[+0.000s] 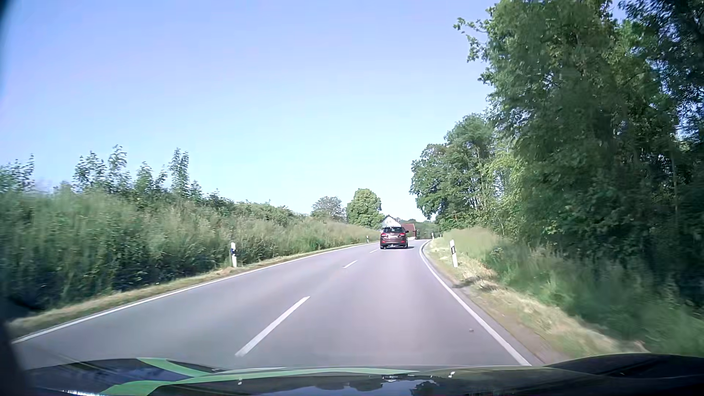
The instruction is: Follow the waypoints while adhering to traffic rules and regulations
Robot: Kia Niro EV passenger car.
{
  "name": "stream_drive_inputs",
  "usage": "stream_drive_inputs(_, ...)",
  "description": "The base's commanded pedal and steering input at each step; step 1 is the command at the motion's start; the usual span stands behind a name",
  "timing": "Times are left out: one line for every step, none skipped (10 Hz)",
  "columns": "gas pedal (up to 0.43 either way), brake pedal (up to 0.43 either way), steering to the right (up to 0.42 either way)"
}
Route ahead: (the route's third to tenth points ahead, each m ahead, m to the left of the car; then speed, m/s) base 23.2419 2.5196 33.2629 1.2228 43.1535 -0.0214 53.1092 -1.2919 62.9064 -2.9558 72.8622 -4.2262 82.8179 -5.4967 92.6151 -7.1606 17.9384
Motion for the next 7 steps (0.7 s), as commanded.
stream_drive_inputs(0.067, 0.000, 0.006)
stream_drive_inputs(0.067, 0.000, 0.009)
stream_drive_inputs(0.087, 0.000, 0.010)
stream_drive_inputs(0.098, 0.000, 0.013)
stream_drive_inputs(0.118, 0.000, 0.017)
stream_drive_inputs(0.130, 0.000, 0.019)
stream_drive_inputs(0.130, 0.000, 0.020)
